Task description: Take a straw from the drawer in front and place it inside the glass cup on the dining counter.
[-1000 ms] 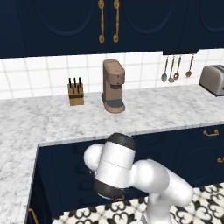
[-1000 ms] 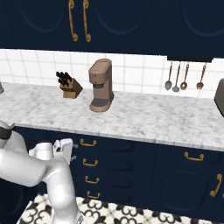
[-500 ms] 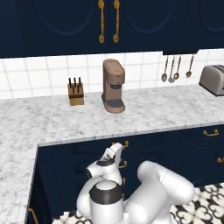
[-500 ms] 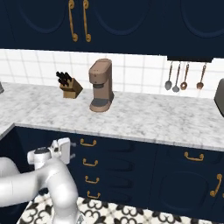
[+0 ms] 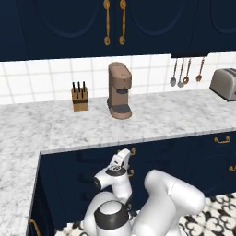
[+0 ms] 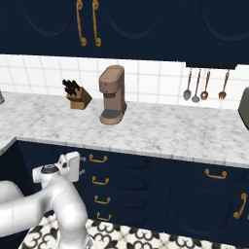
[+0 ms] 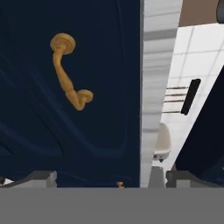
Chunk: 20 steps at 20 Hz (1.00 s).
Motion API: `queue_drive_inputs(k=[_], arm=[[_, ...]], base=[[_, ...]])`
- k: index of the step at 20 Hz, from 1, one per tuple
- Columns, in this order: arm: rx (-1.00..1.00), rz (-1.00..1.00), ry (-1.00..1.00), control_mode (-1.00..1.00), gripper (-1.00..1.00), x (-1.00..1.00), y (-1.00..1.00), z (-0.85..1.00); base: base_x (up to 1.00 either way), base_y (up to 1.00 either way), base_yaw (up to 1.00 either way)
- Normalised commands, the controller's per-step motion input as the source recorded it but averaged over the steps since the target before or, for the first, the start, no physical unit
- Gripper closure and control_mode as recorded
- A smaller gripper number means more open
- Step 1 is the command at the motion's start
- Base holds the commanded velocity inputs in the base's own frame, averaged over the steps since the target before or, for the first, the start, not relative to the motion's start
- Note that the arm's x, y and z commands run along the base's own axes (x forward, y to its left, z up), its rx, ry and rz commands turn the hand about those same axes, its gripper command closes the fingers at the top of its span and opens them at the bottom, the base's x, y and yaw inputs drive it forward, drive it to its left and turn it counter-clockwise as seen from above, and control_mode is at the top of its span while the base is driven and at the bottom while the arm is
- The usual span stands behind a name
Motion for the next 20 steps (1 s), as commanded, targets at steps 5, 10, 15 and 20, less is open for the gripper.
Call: queue_drive_inputs(k=[5, 10, 15, 20], arm=[[0.0, 0.04, 0.0, -1.0, -1.0, 0.37, -0.02, -0.13], [0.0, 0.02, 0.0, -1.0, -1.0, 0.34, 0.0, -0.13], [0.0, 0.03, 0.0, -1.0, -1.0, 0.32, 0.0, -0.42], [0.0, 0.02, 0.0, -1.0, -1.0, 0.35, 0.0, -0.25]], base=[[0.0, 0.0, 0.0], [0.0, 0.0, 0.0], [0.0, 0.0, 0.0], [0.0, 0.0, 0.0]])
